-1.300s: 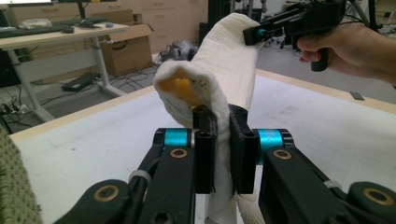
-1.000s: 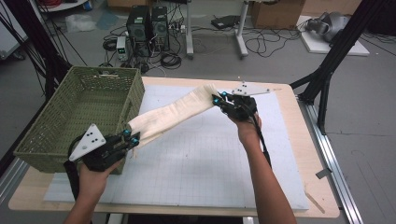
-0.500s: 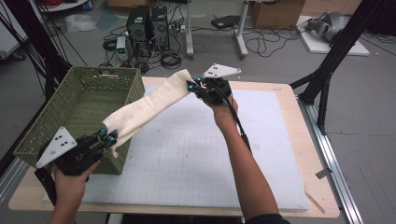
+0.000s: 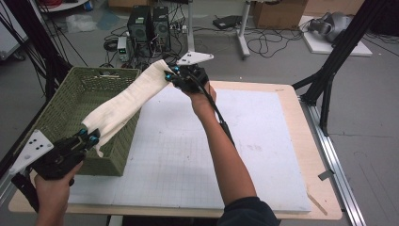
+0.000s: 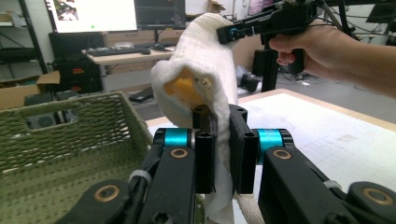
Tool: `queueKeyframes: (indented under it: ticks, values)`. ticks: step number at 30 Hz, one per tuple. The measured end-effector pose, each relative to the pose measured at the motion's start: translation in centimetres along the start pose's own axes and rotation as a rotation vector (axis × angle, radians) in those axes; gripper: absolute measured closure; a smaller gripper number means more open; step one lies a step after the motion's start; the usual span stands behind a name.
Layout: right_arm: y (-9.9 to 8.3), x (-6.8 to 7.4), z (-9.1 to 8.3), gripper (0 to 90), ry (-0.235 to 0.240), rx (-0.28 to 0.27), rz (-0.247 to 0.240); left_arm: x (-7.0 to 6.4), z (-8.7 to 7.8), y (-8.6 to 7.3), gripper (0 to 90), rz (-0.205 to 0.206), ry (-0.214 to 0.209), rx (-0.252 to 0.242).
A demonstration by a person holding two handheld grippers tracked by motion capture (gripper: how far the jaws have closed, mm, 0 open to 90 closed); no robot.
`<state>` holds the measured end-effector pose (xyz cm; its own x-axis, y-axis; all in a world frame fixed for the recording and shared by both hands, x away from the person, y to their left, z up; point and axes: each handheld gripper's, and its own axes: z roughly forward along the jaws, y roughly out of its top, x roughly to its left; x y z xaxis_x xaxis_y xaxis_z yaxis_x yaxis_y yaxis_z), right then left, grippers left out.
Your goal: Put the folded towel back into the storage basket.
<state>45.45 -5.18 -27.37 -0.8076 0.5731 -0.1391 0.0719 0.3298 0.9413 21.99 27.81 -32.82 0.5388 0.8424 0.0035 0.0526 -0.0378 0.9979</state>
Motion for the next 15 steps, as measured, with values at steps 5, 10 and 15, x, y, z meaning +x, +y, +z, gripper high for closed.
queueKeyframes:
  ticks: [5,10,15]
  values:
    - [0.8,0.4,1.5,80.6,0.006,0.0,-0.002,0.5,-0.6,0.0,82.0,0.002,0.029,0.003]
    - [1.5,1.3,3.5,80.6,0.007,-0.012,-0.001,1.3,-1.3,-0.3,82.0,-0.004,0.062,0.017]
    - [2.0,1.8,5.1,80.5,0.003,-0.004,0.004,1.8,-1.5,-0.7,81.9,-0.01,0.084,0.034]
